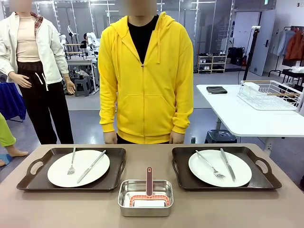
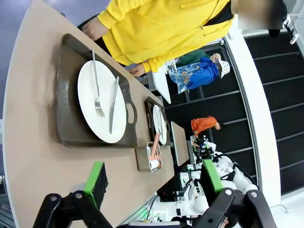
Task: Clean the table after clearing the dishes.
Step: When the left (or right) Handle tray is removed, use the left hand (or right hand) to clean the left (or right) side of the table with the Lint Roller.
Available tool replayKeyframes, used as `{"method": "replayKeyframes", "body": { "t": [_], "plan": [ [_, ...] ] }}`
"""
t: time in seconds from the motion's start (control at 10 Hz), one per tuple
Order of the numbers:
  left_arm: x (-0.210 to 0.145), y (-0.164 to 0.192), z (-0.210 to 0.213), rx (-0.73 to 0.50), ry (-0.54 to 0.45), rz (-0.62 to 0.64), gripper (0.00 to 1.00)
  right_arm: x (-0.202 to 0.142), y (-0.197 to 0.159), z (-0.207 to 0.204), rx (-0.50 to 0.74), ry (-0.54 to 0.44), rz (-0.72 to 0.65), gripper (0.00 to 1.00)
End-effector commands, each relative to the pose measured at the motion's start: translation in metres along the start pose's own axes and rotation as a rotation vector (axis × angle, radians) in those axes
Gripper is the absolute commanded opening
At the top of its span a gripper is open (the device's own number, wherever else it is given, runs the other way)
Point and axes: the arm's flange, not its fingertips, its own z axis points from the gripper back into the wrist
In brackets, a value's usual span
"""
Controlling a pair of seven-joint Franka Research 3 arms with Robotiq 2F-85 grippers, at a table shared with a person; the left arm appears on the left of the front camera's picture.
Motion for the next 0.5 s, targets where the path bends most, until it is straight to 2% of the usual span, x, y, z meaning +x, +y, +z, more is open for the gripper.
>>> {"method": "replayKeyframes", "body": {
  "t": [0.0,0.4],
  "plan": [
    [0.0002,-0.0007,0.0042,-0.004,-0.006,-0.016,1.0,0.0005,0.001,0.0023,0.012,-0.004,0.005,1.0],
    [0.0002,-0.0007,0.0042,-0.004,-0.006,-0.016,1.0,0.0005,0.001,0.0023,0.012,-0.004,0.005,1.0]
  ]
}}
